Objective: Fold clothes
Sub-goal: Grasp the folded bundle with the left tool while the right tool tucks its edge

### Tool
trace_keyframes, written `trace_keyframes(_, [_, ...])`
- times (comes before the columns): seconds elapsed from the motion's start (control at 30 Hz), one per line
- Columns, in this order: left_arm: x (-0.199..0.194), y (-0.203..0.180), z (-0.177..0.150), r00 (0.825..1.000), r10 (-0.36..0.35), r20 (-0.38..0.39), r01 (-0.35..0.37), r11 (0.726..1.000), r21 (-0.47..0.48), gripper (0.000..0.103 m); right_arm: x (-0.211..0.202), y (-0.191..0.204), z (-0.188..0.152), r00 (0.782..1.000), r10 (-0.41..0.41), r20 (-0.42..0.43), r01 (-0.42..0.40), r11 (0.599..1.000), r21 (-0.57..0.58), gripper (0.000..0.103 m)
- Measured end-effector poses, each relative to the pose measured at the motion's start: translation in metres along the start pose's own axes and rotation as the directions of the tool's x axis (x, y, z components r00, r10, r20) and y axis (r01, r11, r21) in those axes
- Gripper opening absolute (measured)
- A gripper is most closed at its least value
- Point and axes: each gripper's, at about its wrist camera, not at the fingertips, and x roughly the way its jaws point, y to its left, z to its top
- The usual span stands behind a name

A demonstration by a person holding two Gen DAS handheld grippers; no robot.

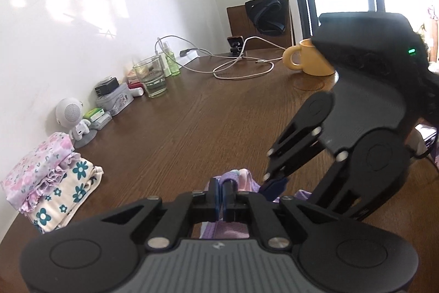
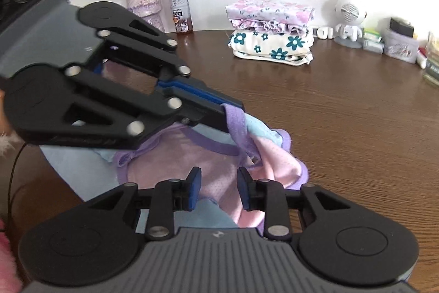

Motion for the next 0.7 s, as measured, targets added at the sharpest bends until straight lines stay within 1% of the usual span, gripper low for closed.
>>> trace_keyframes(0.13, [-0.003,-0.005,0.0,1.0,-0.006,0.003,0.006,1.0,0.017,0.002,0.016,-0.006,0.005,0.999,-0.048,0.006,0.048,0.999,0.025,0.029])
trace_keyframes(0.2, [-0.003,-0.006,-0.001,1.0,-0.004,0.001,0.004,1.0,0.02,0.002,0.016,-0.008,0.004,0.999,-0.041,0.015,0.04,0.998,0.04,0.03])
trace_keyframes(0.33, [0.0,-0.005,-0.004,1.0,-0.003,-0.003,0.003,1.0,0.004,0.002,-0.003,-0.006,-0.004,1.0,-0.015,0.027,0.014,0.999,0.042,0.032])
trace_keyframes(0.43, [0.002,-0.006,-0.006,1.0,-0.012,-0.005,0.012,1.0,0.006,0.002,-0.024,-0.005,-0.013,0.999,-0.023,0.042,0.02,0.998,0.06,0.032])
trace_keyframes(0.57, [0.008,-0.016,-0.01,0.999,-0.026,-0.023,0.027,0.999,0.034,0.002,-0.048,-0.01,-0.024,0.994,-0.085,0.075,0.076,0.99,0.117,0.032])
trace_keyframes(0.7, [0.017,-0.028,-0.017,0.997,-0.054,-0.06,0.057,0.997,0.057,0.002,-0.059,-0.021,-0.027,0.98,-0.159,0.12,0.135,0.974,0.183,0.032])
